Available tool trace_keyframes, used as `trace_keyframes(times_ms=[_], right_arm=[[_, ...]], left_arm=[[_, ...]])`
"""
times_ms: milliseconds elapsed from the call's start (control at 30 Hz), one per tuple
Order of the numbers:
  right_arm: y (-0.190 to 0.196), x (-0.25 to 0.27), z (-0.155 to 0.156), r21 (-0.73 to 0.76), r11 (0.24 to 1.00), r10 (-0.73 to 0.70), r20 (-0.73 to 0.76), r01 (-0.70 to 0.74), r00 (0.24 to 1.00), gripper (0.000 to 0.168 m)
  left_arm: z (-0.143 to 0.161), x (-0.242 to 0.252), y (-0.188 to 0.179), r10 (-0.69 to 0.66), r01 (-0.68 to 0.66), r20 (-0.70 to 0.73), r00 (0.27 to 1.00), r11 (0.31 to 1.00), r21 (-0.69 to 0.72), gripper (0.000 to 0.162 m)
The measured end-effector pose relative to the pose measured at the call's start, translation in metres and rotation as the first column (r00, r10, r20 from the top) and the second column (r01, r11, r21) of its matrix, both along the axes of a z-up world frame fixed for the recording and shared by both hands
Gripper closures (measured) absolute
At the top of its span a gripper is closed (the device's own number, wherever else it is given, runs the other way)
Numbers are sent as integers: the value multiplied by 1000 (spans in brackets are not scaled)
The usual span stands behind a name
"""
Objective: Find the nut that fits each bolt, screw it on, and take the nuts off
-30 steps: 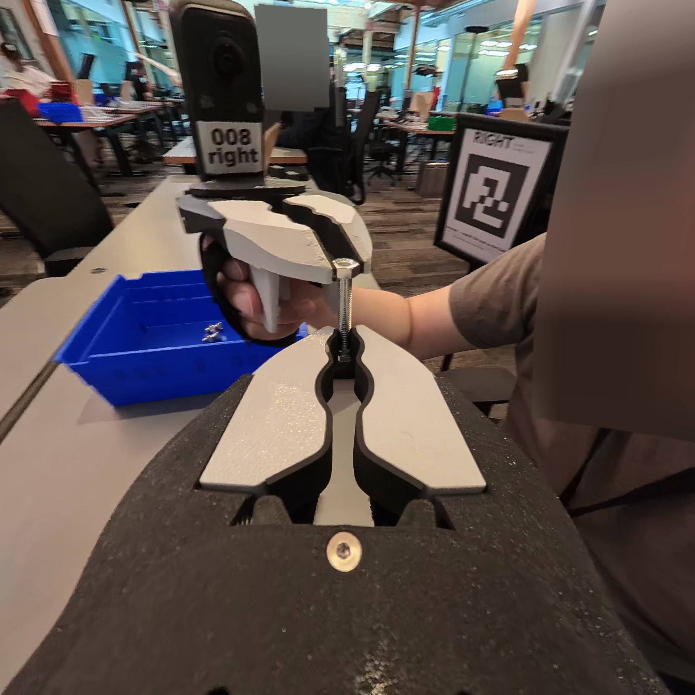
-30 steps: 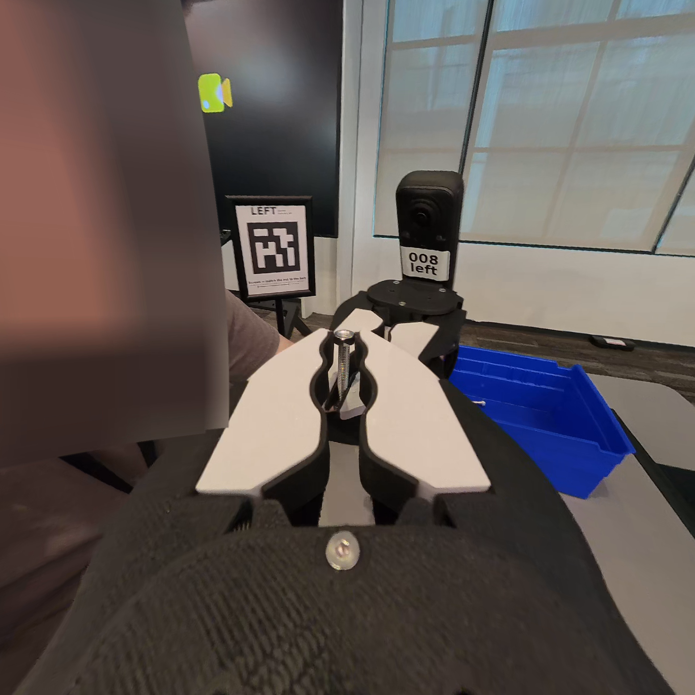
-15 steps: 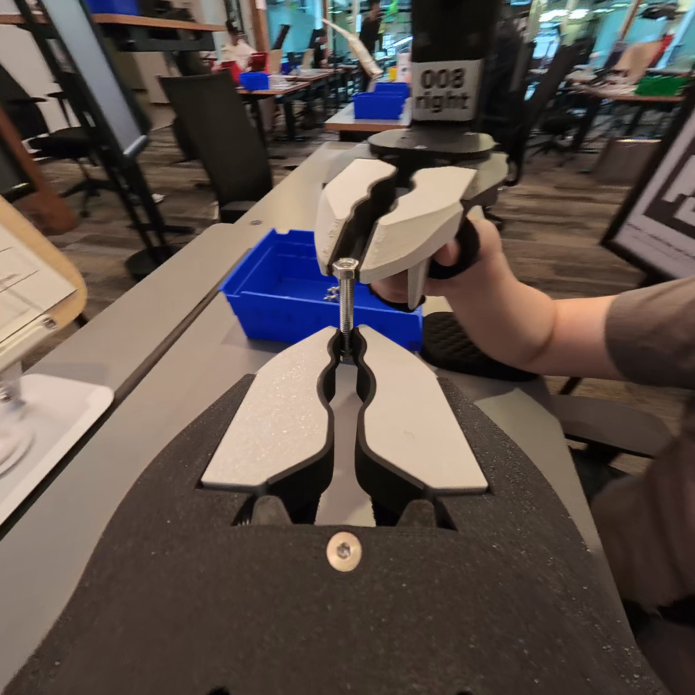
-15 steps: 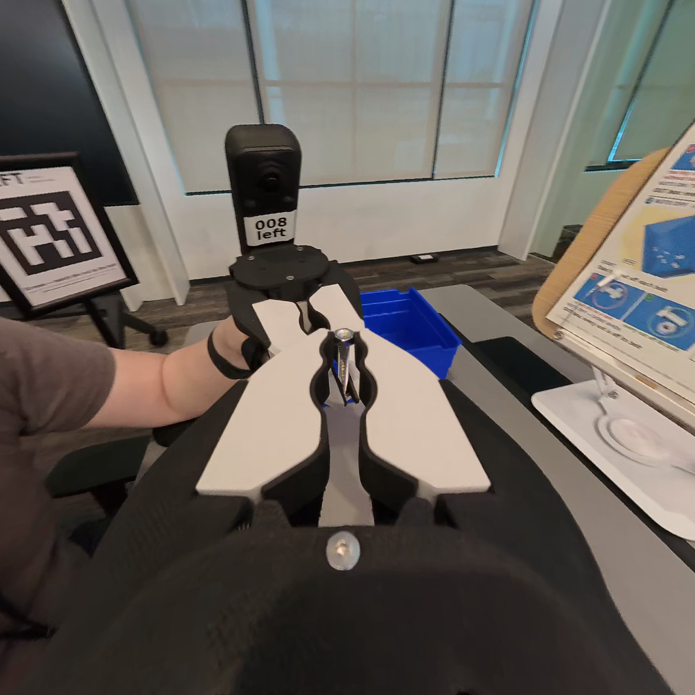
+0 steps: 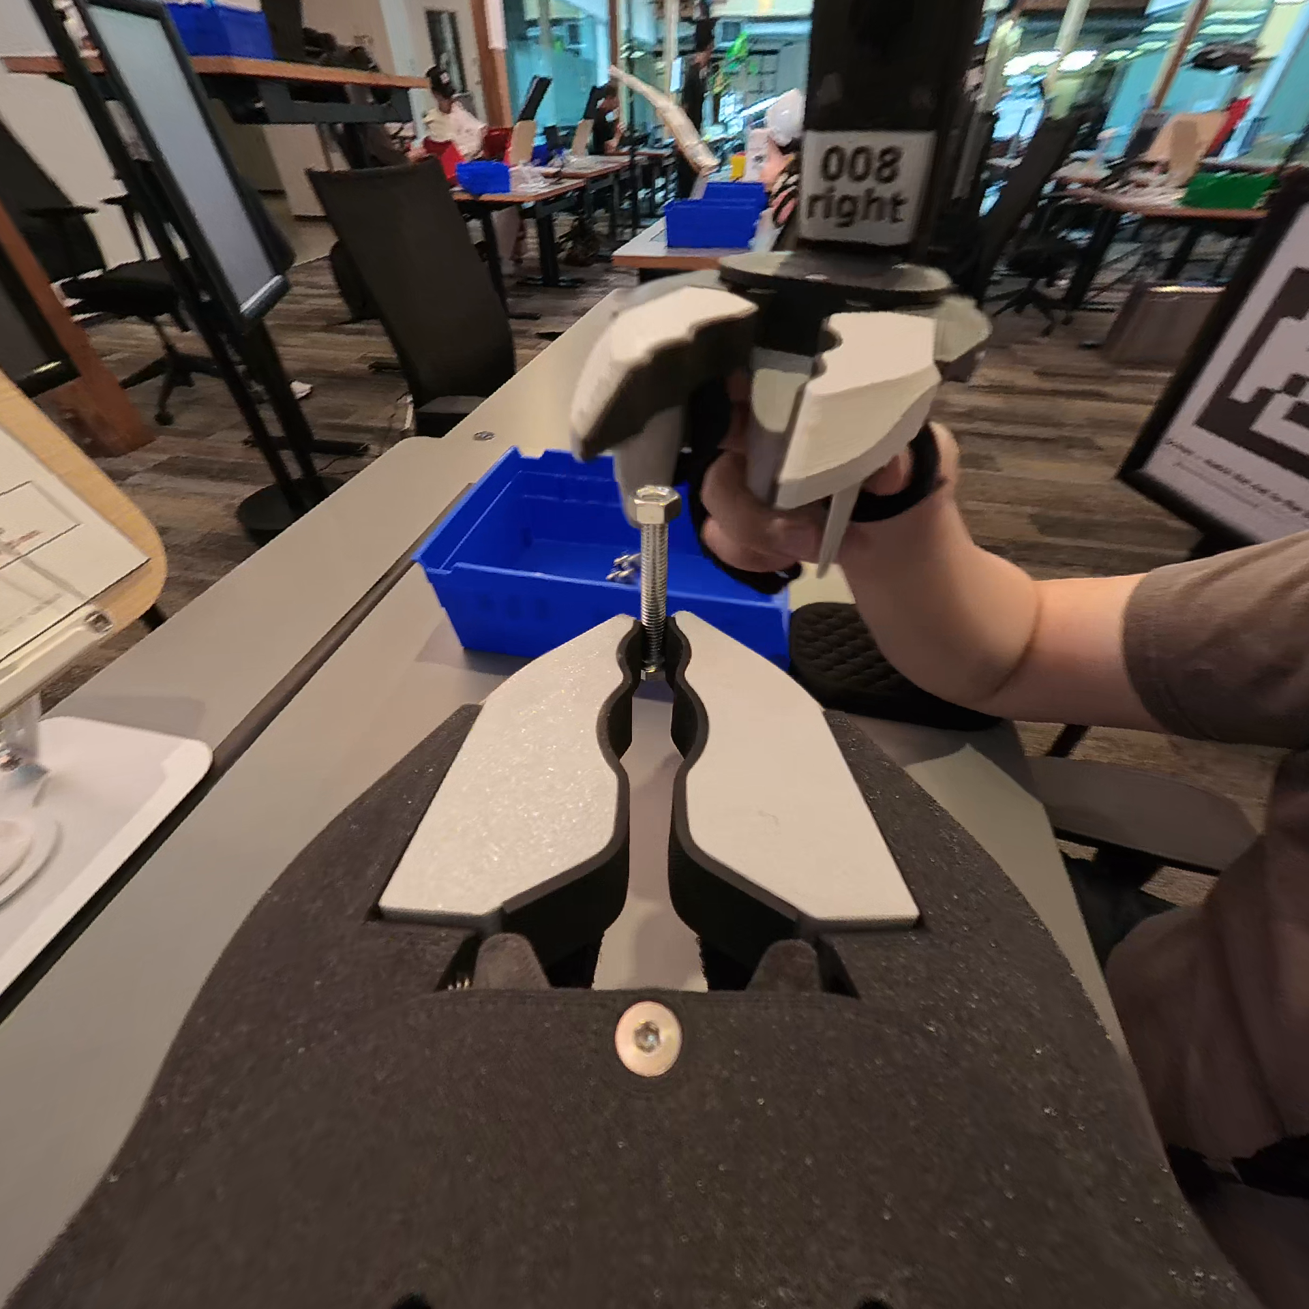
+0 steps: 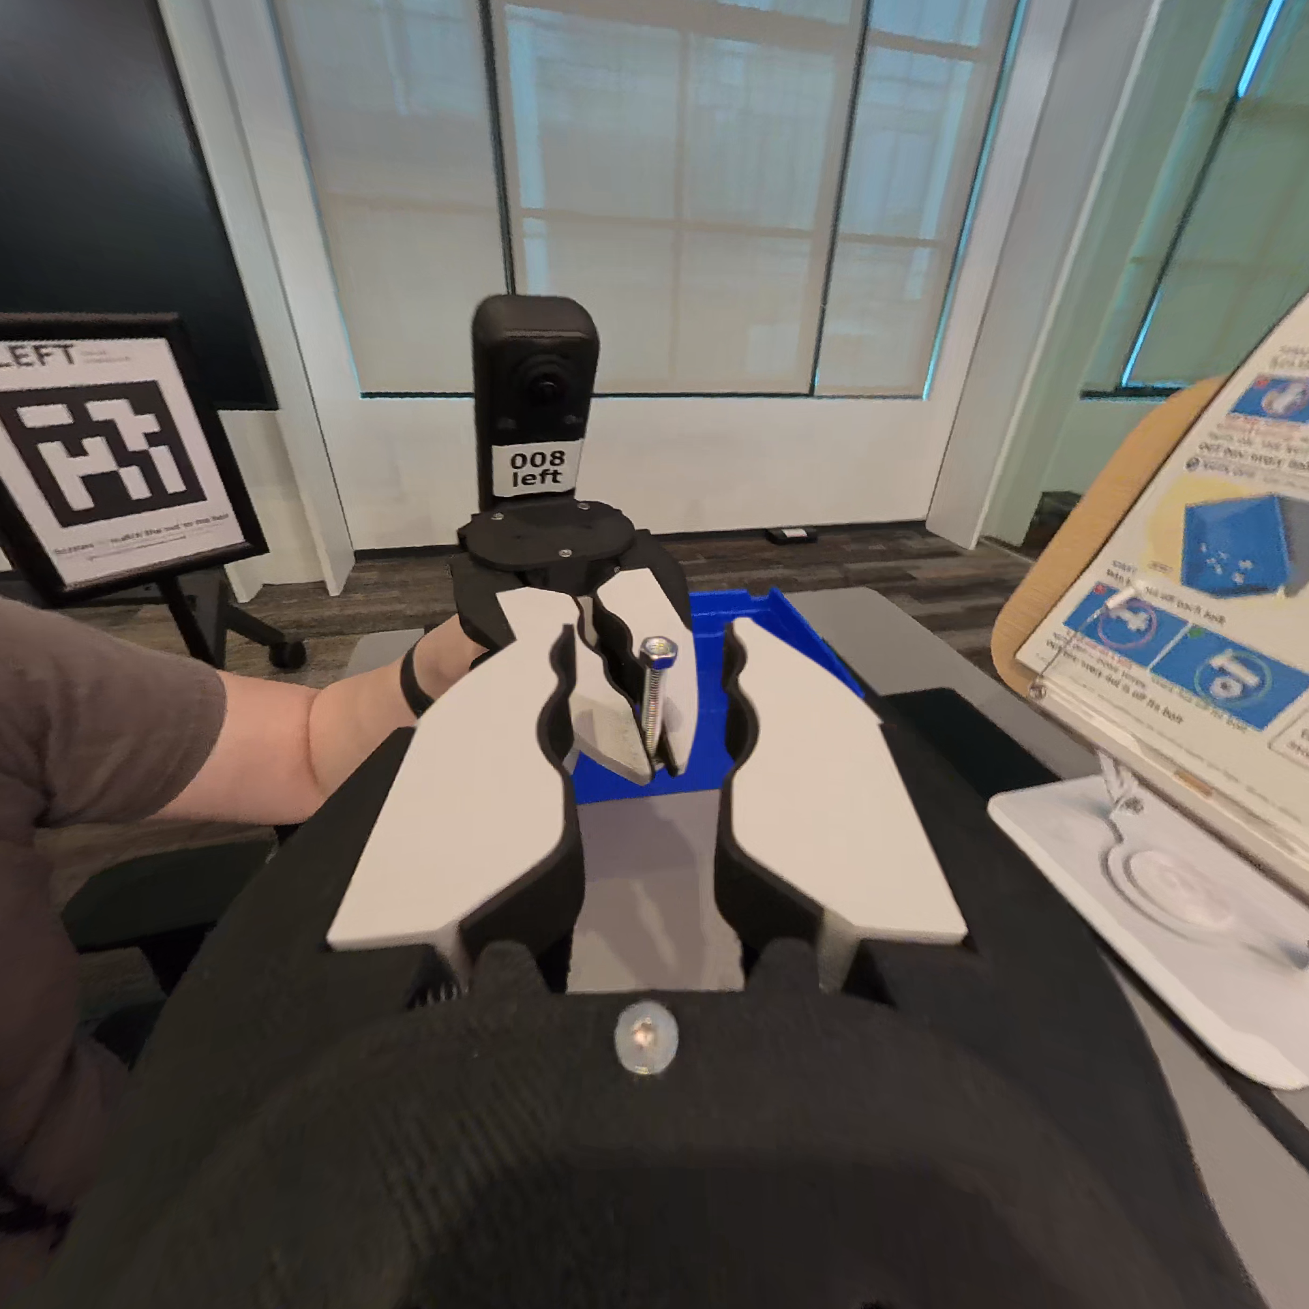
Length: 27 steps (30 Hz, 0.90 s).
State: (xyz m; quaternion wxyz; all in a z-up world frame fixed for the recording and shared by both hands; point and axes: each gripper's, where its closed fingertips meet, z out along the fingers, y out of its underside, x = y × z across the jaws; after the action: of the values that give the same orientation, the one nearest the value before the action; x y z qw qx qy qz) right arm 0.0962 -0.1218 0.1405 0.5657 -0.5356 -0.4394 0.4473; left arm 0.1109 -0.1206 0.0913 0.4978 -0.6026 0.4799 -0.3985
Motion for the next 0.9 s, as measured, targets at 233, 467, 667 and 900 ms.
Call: trace_keyframes(times_ms=[233, 467, 667, 900], right_arm=[[-25, 0, 7, 80, 972, 225, -64, -220, 972, 114], [-33, -12, 2, 126, 965, 238, -54, -230, 970, 109], [-38, -23, -4, 135, 960, 253, -45, -245, 967, 105], [-41, -26, -6, 157, 960, 238, -22, -232, 971, 104]], left_arm=[[7, 6, -20, -114, 114, 38, 993, 993, 12, 157], [11, 7, -24, -144, 144, 66, 987, 990, 3, 157], [10, 8, -25, -147, 146, 60, 987, 989, 10, 157], [10, 7, -20, -127, 127, 58, 990, 992, 5, 157]])
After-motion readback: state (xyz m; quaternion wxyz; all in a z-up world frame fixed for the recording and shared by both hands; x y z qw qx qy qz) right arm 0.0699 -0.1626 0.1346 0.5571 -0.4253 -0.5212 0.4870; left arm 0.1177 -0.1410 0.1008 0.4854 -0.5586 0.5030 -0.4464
